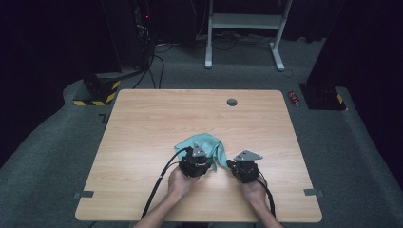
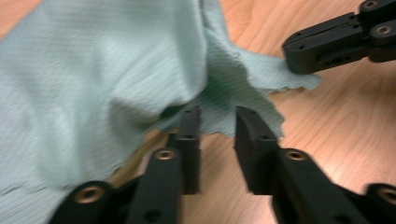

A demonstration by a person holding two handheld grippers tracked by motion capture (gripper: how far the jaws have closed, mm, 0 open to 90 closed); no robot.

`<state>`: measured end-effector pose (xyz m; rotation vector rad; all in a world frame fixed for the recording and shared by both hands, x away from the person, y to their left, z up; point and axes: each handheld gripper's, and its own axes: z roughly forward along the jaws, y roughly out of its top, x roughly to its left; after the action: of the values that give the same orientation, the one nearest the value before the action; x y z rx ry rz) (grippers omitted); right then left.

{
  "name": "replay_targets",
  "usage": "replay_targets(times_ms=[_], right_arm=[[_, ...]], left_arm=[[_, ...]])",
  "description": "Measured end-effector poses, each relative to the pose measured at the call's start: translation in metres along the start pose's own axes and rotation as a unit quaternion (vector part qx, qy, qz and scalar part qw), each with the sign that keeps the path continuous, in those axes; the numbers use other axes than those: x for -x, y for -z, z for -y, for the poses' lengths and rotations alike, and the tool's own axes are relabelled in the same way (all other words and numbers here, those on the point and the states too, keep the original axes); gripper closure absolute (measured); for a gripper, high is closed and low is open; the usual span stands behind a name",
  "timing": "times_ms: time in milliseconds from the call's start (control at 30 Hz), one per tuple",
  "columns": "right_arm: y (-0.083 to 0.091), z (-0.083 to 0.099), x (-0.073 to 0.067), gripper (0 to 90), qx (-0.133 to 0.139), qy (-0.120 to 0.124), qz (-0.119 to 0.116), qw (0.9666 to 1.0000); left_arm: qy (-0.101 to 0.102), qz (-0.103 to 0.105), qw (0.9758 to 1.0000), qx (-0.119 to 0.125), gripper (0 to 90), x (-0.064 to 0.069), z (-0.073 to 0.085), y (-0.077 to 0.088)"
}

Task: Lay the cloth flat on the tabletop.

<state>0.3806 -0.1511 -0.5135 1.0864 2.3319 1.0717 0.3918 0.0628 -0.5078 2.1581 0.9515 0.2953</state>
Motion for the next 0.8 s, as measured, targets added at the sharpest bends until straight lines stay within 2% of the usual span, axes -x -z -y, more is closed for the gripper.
replay_targets(times_ms=[167,300,367,533,600,667,800], right_arm=[[0.003,0.0,0.005,89.6,0.001,-0.003,0.012,0.9999],[0.005,0.001,0.01,89.6,0.001,-0.01,0.018,0.9998],[0.006,0.001,0.013,89.6,-0.001,-0.014,0.021,0.9997],[0.005,0.001,0.012,89.6,0.0,-0.012,0.022,0.9997],[0.005,0.001,0.012,89.6,0.0,-0.011,0.023,0.9997],[0.006,0.0,0.013,89.6,0.002,-0.01,0.024,0.9997],[0.009,-0.001,0.016,89.7,0.005,-0.014,0.026,0.9995]], left_arm=[[0.001,-0.004,1.0,-0.006,59.0,0.005,0.0,-0.01],[-0.001,-0.012,0.9999,-0.004,58.6,0.008,-0.002,-0.014],[-0.021,-0.027,0.9994,-0.005,63.6,0.009,-0.002,-0.015],[-0.015,-0.035,0.9993,-0.005,82.0,0.003,-0.002,-0.015],[-0.022,-0.042,0.9988,-0.006,88.4,0.001,-0.003,-0.014],[-0.023,-0.036,0.9991,-0.007,89.5,0.002,-0.002,-0.014],[-0.029,-0.041,0.9987,-0.014,90.0,0.001,-0.001,-0.01]])
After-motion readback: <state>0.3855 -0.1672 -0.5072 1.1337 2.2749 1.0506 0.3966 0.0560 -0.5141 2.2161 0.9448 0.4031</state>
